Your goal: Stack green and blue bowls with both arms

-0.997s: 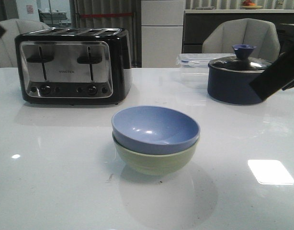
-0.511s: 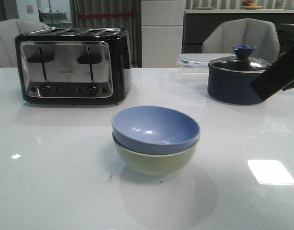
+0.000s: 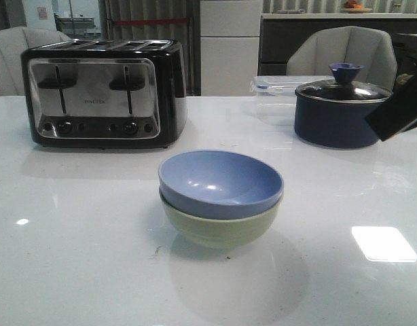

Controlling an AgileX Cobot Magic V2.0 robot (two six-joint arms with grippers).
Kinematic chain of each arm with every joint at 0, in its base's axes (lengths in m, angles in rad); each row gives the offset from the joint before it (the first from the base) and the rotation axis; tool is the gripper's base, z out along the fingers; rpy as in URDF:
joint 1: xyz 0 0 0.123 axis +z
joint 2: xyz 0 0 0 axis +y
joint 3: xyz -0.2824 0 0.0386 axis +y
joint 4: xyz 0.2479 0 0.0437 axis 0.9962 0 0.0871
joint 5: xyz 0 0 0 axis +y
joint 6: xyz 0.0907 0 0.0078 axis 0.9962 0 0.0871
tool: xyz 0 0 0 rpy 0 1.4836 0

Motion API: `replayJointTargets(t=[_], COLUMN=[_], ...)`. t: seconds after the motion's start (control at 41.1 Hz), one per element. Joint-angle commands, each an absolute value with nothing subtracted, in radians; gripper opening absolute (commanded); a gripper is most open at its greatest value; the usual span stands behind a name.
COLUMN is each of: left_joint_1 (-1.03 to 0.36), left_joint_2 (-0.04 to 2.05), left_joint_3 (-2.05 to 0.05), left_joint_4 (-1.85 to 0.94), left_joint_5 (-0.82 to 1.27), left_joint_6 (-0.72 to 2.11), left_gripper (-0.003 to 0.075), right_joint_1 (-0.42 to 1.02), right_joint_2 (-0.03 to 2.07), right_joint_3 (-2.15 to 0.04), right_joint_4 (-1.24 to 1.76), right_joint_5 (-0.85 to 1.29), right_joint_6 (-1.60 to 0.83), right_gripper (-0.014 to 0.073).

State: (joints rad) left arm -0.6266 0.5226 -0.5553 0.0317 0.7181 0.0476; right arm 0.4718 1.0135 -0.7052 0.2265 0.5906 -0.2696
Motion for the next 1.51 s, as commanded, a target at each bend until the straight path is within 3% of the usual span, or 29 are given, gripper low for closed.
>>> replayJointTargets(t=[0.0, 0.316, 0.462, 0.729, 0.9, 1.483], left_joint_1=[-0.634, -0.623, -0.468, -0.138, -0.037, -0.073], left_joint_2=[0.526, 0.497, 0.397, 0.118, 0.01, -0.023], left_joint_3=[-0.587, -0.573, -0.492, -0.163, -0.049, 0.007], left_joint_4=[0.034, 0.032, 0.047, 0.0, -0.082, -0.084], left_joint_5=[0.638, 0.636, 0.524, 0.103, 0.029, -0.077], left_joint_6=[0.046, 0.046, 0.046, 0.046, 0.046, 0.046], left_gripper=[0.0092, 0.0092, 0.0093, 0.0093, 0.0093, 0.0093], right_joint_1=[0.471, 0.471, 0.471, 0.471, 0.471, 0.471], right_joint_2=[0.996, 0.996, 0.996, 0.996, 0.996, 0.996], right_joint_3=[-0.732, -0.732, -0.732, -0.732, -0.732, -0.732], right_joint_4=[0.235, 0.235, 0.235, 0.235, 0.235, 0.235], right_joint_5=[0.539, 0.538, 0.538, 0.538, 0.538, 0.536], right_joint_6=[-0.279, -0.279, -0.279, -0.279, -0.279, -0.279], right_gripper=[0.0057, 0.0057, 0.0057, 0.0057, 0.0057, 0.0057])
